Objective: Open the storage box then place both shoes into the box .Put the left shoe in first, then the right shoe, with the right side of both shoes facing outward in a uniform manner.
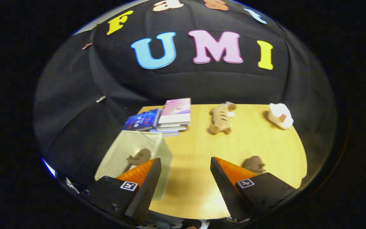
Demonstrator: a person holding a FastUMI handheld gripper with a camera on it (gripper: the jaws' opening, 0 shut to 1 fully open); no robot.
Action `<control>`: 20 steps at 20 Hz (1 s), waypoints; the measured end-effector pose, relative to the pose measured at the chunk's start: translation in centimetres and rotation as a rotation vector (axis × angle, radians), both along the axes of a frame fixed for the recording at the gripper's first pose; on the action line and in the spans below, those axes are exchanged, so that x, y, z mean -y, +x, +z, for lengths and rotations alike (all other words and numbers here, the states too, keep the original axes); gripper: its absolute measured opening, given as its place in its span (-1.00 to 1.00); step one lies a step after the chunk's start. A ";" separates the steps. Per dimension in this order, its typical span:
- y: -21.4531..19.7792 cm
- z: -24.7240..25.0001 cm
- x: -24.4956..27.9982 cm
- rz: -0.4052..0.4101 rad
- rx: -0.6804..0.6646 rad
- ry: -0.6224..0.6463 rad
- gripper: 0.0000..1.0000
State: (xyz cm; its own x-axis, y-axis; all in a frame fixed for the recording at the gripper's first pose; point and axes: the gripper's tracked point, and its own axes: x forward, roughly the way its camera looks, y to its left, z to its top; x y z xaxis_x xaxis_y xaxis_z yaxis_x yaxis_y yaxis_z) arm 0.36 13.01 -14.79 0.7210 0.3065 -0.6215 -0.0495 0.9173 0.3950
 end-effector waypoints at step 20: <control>-3.6 -26.8 14.1 -0.110 -0.521 -0.178 0.36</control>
State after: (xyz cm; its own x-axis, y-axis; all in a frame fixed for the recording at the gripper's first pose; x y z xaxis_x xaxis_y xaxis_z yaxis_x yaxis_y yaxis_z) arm -3.22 -1.07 -41.59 0.3261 0.1046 -0.9395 0.2106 0.9608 0.1801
